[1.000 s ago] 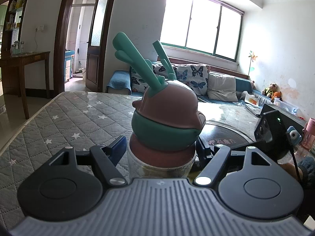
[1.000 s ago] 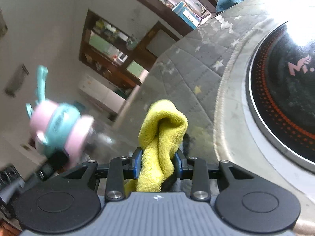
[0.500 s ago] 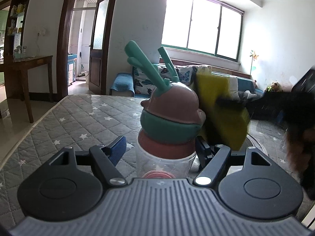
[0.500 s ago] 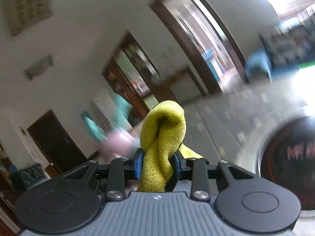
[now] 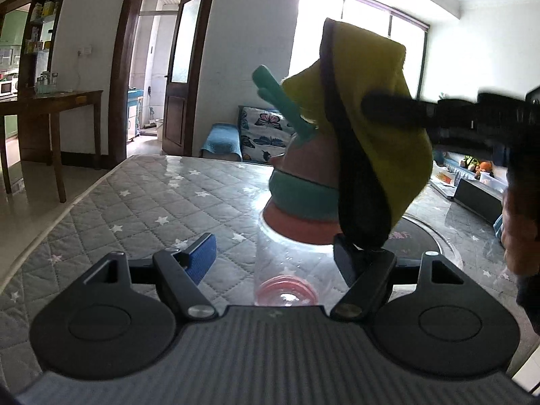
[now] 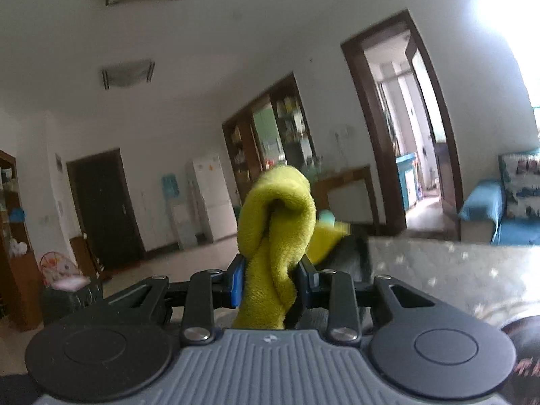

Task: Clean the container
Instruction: 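Wipe the bottle's lower body with the cloth in the right tool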

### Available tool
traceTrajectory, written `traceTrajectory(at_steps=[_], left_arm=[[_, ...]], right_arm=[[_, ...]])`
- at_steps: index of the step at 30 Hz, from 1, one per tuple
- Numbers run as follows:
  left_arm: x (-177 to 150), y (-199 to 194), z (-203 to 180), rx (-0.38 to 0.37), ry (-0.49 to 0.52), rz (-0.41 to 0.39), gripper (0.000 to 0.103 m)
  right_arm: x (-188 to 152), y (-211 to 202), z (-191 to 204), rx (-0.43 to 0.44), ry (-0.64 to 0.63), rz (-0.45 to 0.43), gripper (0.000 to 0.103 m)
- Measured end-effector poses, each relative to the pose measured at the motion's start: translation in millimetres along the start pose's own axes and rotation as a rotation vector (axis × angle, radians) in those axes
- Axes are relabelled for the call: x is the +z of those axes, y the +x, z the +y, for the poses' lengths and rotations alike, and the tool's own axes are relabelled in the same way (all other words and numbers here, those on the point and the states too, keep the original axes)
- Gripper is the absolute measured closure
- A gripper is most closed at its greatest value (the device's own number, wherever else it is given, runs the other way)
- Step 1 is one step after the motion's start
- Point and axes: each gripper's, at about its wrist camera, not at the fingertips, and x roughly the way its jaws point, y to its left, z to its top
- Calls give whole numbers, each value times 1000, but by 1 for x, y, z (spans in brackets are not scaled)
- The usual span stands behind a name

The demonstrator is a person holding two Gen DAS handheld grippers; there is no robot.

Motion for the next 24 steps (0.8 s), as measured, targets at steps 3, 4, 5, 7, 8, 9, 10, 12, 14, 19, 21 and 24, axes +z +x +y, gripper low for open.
traceTrajectory(at_steps=[3,4,5,7,8,9,10,12,14,19,21,24], left_arm=[[-3,-3,6,10,-16,7,28],[-4,-4,7,13,-21,8,28],[-6,-4,8,17,-25,11,28],[-8,-6,10,23,-32,17,28],[-9,-7,11,25,-34,19,28],[-10,-8,12,28,-35,20,28],[-10,-9,12,30,-37,22,28],[-12,-12,13,35,-40,25,28],[-13,-14,14,39,-43,26,28],[-13,-17,9,39,-41,27,28],[-13,-18,8,38,-41,26,28],[-13,-20,7,38,-45,21,28]], right_arm=[[-10,7,6,-8,-3,44,72],[-13,7,9,-11,-11,54,72],[-15,7,11,-13,-17,61,72],[-20,7,13,-12,-15,85,72],[-22,6,13,-13,-18,91,72],[-24,5,13,-13,-22,98,73],[-26,3,12,-12,-25,106,73],[-30,0,11,-12,-28,125,73],[-36,0,10,-12,-22,149,74],[-53,4,4,-28,-5,217,74],[-60,5,2,-37,1,245,74],[-69,8,-3,-47,19,287,74]])
